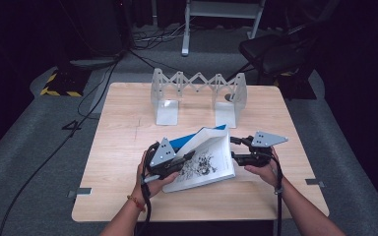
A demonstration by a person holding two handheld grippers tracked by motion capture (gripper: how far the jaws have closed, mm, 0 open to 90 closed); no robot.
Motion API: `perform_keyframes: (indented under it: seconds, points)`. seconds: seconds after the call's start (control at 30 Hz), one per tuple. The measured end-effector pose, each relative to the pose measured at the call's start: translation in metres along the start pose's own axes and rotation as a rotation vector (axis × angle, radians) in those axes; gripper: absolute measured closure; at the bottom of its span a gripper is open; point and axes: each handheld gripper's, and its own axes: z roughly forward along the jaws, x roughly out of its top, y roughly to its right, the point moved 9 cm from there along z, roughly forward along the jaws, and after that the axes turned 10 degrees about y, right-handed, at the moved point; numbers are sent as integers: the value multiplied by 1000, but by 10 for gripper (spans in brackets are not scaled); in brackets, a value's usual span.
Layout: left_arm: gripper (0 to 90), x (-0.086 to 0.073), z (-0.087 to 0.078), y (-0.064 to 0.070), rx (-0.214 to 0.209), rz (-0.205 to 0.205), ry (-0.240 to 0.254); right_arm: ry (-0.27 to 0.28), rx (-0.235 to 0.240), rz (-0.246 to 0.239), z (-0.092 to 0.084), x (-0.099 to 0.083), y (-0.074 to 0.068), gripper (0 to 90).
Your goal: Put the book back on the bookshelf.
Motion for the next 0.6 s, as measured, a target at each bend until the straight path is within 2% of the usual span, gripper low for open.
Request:
perform_keyframes:
  seconds: [0.07, 0.17, 0.23, 0.27, 0.43, 0.6]
  points:
    - [732, 1, 0, 0, -6, -16, 7, 4, -5, -9, -2, 4, 0, 434]
    - [730, 1, -1, 0, -22, -39, 20, 1, -28, -50, -3, 14, -1, 434]
    - [728, 1, -3, 0, -25, -50, 22, -2, -43, -57, -2, 18, -2, 435]
    - [727, 1, -5, -1, -25, -67, 32, -4, -47, -60, -1, 20, -3, 435]
    - [725, 2, -19, -5, -14, -65, 23, 8, -48, -93, 8, 35, -10, 435]
    - [726, -2, -33, -5, 5, -46, 12, 29, -41, -99, 18, 47, -19, 438]
